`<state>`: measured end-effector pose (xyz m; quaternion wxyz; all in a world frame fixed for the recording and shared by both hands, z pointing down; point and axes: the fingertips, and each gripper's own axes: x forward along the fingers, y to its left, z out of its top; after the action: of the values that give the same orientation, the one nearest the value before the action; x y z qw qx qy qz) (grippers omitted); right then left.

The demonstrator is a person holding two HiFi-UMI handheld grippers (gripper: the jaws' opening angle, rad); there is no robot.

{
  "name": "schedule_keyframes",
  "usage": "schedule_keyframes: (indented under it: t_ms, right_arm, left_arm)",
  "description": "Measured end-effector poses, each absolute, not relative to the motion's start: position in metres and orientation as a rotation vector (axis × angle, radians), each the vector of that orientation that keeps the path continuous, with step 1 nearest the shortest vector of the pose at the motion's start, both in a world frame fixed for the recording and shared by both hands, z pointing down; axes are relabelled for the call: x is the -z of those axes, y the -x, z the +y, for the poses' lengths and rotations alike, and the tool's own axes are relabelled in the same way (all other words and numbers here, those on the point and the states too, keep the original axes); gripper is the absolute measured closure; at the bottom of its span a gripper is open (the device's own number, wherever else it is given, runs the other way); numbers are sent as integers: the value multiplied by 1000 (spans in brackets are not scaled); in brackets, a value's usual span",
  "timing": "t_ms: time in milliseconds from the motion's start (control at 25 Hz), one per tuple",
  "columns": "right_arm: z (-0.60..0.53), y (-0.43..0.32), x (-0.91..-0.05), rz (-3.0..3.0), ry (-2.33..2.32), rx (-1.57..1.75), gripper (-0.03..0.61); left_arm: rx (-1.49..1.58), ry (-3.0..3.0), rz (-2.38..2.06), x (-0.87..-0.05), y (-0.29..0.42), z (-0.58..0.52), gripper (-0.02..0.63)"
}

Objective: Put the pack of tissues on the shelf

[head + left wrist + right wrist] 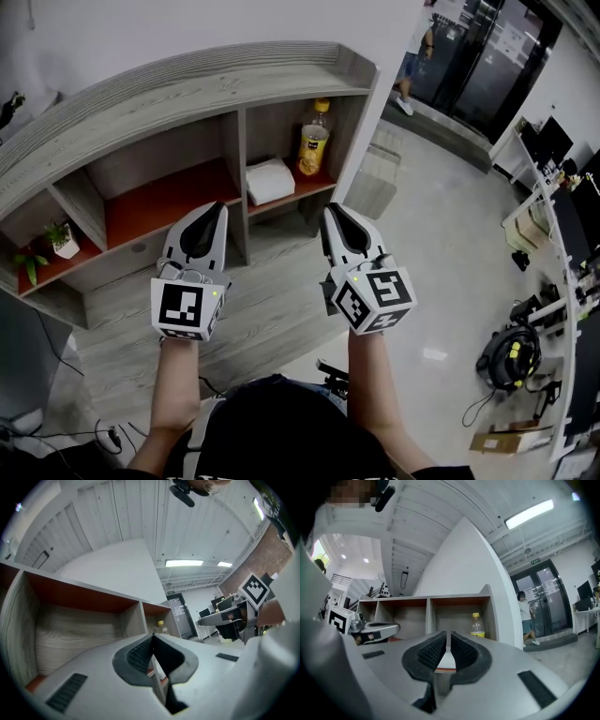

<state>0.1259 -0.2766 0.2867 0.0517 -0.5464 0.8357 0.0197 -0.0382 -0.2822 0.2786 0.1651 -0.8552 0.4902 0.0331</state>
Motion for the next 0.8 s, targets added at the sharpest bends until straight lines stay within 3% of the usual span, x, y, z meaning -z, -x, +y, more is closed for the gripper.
schedule_keyframes:
  t_ms: [800]
  right_arm:
    - [-267, -125, -258, 2543, 1798, -416, 563]
  left_arm:
    - [-126, 2429, 1388, -266, 41, -286, 603]
